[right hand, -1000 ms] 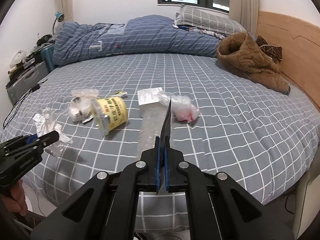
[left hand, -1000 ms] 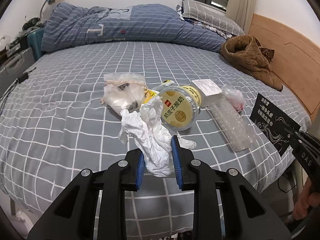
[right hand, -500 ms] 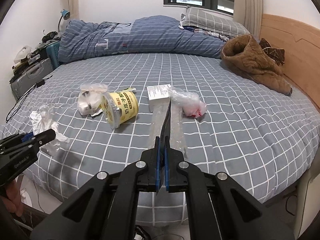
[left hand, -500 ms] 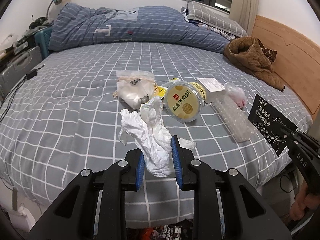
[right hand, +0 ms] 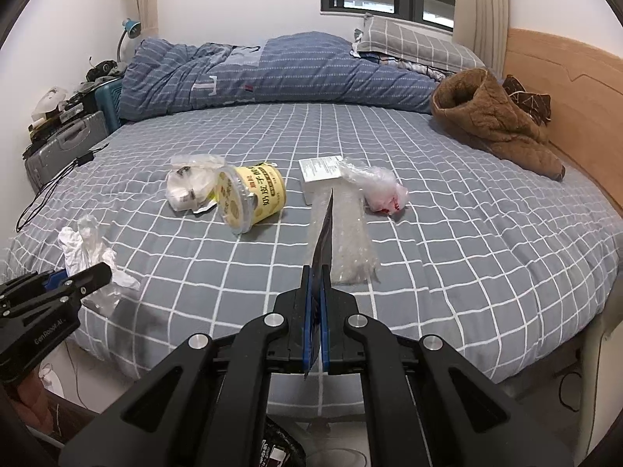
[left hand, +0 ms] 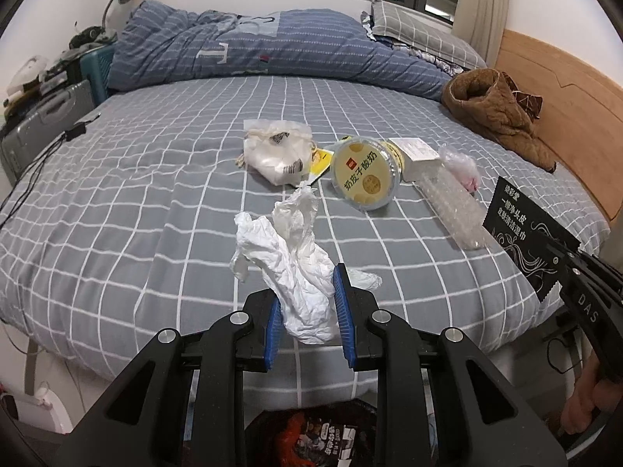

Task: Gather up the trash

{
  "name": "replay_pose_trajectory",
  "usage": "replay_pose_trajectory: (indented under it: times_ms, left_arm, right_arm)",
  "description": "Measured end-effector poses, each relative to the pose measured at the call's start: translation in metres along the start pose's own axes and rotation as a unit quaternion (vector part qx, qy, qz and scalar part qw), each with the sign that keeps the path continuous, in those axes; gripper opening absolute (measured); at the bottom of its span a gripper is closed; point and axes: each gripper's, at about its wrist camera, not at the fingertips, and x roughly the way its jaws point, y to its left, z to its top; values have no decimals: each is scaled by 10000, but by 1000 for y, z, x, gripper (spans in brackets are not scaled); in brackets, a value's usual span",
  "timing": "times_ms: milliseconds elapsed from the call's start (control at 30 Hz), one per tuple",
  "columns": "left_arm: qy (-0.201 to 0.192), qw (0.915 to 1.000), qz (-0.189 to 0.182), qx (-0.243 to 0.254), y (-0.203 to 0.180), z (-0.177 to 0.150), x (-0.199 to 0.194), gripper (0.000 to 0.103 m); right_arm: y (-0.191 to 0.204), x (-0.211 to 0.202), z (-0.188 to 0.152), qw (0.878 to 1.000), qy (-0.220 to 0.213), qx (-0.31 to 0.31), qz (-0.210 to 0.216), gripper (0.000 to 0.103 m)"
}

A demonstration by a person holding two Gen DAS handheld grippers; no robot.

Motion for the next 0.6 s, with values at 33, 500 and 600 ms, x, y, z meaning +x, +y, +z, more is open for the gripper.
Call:
replay_pose_trajectory:
  times_ms: [33,500,600]
  left_arm:
    - [8,10000,0,-4,1,-3,-2,24]
    - [26,9999,-37,-126,3,-28,-32,24]
    - [24,9999,-35,-133,2,-32,-36,24]
  right_arm:
    - [2,-2,-2,10000,4,-10,-4,3]
    - [18,-30,-21,9999,26,-107,64,3]
    - [21,-38,-26,9999,14,-98,93,3]
